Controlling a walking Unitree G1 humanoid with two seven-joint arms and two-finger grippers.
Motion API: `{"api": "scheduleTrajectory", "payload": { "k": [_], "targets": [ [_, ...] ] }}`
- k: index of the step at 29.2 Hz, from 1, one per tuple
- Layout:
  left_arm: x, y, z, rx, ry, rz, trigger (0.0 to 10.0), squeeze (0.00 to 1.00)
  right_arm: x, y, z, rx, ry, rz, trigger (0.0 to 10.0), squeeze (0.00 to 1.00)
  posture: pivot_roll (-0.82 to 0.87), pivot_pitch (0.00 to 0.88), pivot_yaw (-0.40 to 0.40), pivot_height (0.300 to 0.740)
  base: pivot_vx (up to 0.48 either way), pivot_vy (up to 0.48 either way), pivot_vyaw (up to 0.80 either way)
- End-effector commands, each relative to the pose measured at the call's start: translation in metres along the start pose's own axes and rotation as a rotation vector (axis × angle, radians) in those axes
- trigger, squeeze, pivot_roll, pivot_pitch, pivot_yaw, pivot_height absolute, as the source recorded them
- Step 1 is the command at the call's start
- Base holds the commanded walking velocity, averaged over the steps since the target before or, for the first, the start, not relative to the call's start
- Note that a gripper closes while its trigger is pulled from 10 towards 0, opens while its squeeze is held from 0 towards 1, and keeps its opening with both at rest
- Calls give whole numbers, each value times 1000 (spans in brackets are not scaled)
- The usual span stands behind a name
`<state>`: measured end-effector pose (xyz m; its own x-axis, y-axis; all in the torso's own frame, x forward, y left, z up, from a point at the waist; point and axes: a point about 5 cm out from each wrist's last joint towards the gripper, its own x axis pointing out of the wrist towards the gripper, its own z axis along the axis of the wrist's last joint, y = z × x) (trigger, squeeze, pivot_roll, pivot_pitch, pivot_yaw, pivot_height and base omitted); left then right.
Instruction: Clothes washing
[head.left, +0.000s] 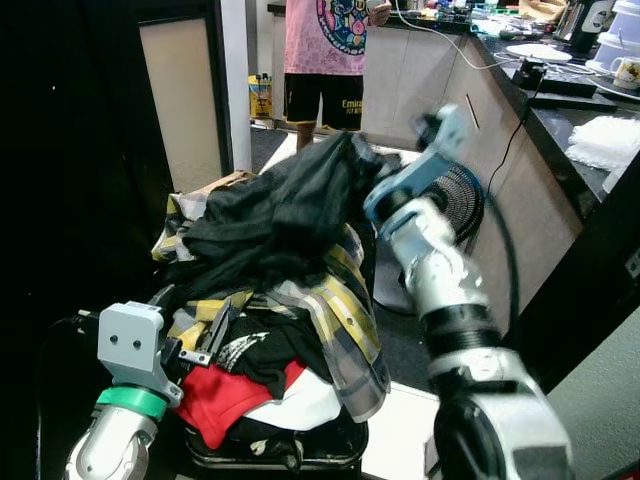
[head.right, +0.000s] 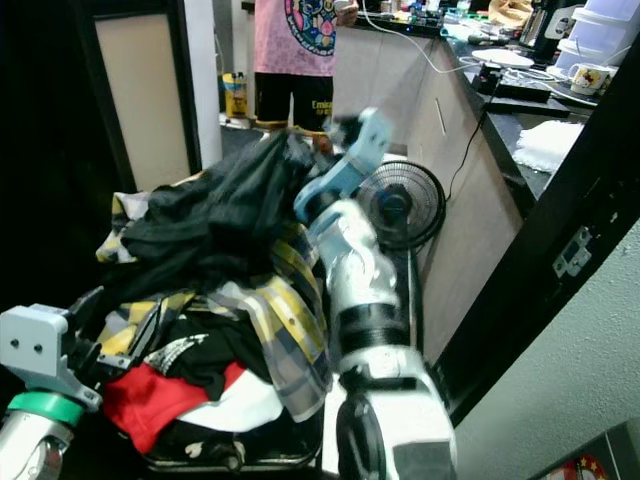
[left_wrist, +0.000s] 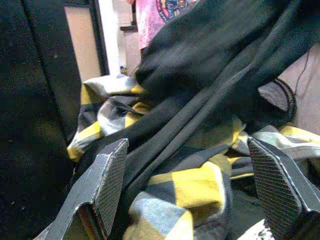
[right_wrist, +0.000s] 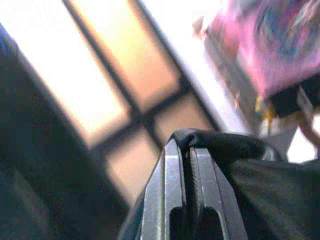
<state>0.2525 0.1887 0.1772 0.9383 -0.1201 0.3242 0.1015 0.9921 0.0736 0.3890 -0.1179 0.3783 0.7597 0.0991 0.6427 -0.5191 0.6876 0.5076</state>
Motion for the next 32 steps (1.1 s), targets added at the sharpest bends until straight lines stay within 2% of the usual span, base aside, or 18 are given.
{"api": "scheduleTrajectory", "payload": {
  "k": [1, 2, 3, 5, 6, 7, 8, 11, 13, 15, 17, 24, 28, 32],
  "targets": [
    [-2, 0, -5, 0, 26, 7, 10000, 0, 7, 6, 55, 34, -269, 1, 0, 0, 79, 40, -4, 740, 0, 0, 0],
    [-2, 0, -5, 0, 26, 7, 10000, 0, 7, 6, 55, 34, -269, 1, 0, 0, 79, 40, -4, 740, 0, 0, 0],
    [-2, 1, -5, -1, 26, 8, 10000, 0, 7, 6, 66, -2, -299, 12, 0, 0, 78, 40, -3, 740, 0, 0, 0],
    [-2, 1, -5, -1, 26, 8, 10000, 0, 7, 6, 66, -2, -299, 12, 0, 0, 78, 40, -3, 740, 0, 0, 0],
    [-1, 1, -5, -1, 26, 9, 10000, 0, 7, 4, 62, -63, -242, 30, 0, 0, 76, 37, -1, 740, 0, 0, 0],
    [2, 1, -6, -2, 30, 15, 10000, 0, 4, 1, 48, -169, -142, 39, 0, 0, 76, 34, 1, 740, 0, 0, 0],
    [8, 2, -6, -7, 43, 32, 10000, 0, -8, -9, 15, -305, 31, 28, 10000, 0, 77, 33, 1, 740, 0, 0, 0],
    [10, 2, -6, -12, 49, 40, 10000, 0, -14, -13, 4, -333, 79, 18, 10000, 0, 77, 33, 1, 740, 0, 0, 0],
    [15, 3, -4, -21, 59, 53, 10000, 0, -27, -16, -13, -348, 131, 23, 10000, 0, 80, 31, 4, 740, 0, 0, 0],
    [17, 3, -2, -22, 56, 53, 10000, 0, -31, -17, -18, -344, 133, 18, 10000, 0, 79, 31, 7, 740, 0, 0, 0],
    [23, 1, -1, -58, 71, 58, 10000, 0, -39, -20, -23, -318, 137, -12, 10000, 0, 76, 30, 12, 740, 0, 0, -800],
    [27, -9, -3, -58, 107, 32, 10000, 0, -46, -26, -24, -320, 143, -46, 10000, 0, 72, 20, 22, 740, 0, 0, -800],
    [29, -7, -2, -57, 110, 37, 10000, 0, -50, -27, -23, -334, 150, -57, 10000, 0, 70, 13, 25, 740, 0, 0, -800],
    [32, -5, 2, -20, 83, 40, 10000, 0, -51, -28, -21, -339, 145, -65, 10000, 0, 75, 5, 24, 740, 0, 0, -800]
  ]
}}
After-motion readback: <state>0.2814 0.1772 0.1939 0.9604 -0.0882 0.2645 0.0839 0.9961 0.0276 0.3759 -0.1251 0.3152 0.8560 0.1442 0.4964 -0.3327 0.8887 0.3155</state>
